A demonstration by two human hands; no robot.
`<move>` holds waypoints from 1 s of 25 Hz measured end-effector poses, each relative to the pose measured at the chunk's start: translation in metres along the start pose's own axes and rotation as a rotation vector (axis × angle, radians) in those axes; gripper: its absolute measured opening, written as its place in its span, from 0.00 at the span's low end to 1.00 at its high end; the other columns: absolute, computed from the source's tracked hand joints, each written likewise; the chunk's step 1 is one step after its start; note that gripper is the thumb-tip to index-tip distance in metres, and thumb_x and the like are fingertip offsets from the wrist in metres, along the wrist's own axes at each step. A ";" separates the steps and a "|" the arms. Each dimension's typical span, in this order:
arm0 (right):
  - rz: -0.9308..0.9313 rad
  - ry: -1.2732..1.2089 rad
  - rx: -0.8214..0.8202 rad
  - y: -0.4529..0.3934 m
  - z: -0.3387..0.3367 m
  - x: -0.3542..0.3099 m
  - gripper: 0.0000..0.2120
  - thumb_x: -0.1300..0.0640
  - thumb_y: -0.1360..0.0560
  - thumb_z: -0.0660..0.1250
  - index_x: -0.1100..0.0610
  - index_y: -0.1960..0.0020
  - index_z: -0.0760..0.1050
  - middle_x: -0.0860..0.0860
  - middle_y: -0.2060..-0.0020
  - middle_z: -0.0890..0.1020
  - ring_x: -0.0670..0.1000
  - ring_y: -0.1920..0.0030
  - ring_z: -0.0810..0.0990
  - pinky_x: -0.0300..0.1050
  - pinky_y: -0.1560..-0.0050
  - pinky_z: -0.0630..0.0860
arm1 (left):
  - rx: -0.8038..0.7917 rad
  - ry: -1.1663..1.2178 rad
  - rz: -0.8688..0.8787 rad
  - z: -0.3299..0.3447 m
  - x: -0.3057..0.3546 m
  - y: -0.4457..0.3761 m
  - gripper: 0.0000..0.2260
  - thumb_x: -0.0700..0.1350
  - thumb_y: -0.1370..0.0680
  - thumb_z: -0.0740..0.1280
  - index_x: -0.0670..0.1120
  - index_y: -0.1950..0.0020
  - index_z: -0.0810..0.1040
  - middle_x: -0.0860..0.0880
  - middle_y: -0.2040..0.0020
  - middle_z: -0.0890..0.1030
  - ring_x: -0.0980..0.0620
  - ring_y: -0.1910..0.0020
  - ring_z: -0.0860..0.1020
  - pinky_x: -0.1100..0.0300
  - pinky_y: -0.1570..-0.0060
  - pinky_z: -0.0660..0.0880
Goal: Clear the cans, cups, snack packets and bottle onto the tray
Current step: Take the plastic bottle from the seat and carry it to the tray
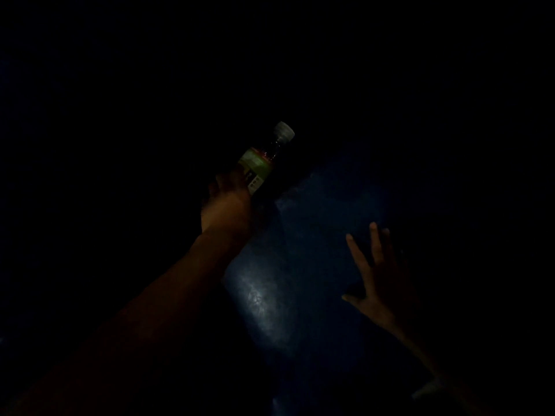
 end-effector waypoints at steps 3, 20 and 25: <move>0.009 0.017 0.022 -0.005 0.002 0.002 0.59 0.31 0.38 0.72 0.43 0.21 0.40 0.57 0.21 0.37 0.63 0.22 0.43 0.67 0.31 0.61 | 0.004 -0.127 -0.001 0.008 -0.002 -0.012 0.37 0.56 0.22 0.65 0.41 0.22 0.51 0.36 0.26 0.60 0.35 0.28 0.61 0.40 0.33 0.64; 0.517 -1.340 -0.190 -0.059 -0.047 -0.038 0.20 0.36 0.30 0.69 0.48 0.47 0.79 0.51 0.49 0.84 0.54 0.48 0.83 0.60 0.43 0.78 | -0.606 1.152 -0.116 0.120 0.041 0.128 0.17 0.39 0.28 0.75 0.56 0.47 0.73 0.63 0.57 0.85 0.72 0.59 0.80 0.77 0.65 0.74; 0.540 -1.392 -0.148 -0.034 -0.037 -0.045 0.10 0.45 0.29 0.73 0.50 0.53 0.81 0.53 0.54 0.85 0.51 0.55 0.85 0.51 0.56 0.84 | -0.456 0.982 -0.128 0.114 0.030 0.134 0.52 0.55 0.37 0.80 0.59 0.24 0.49 0.53 0.32 0.74 0.55 0.38 0.77 0.57 0.41 0.77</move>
Point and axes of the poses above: each hand's wrist, its own y-axis away from the middle knuckle, its own z-axis out of the palm, x = y × z, the point moved 8 cm from there along -y, towards the middle knuckle
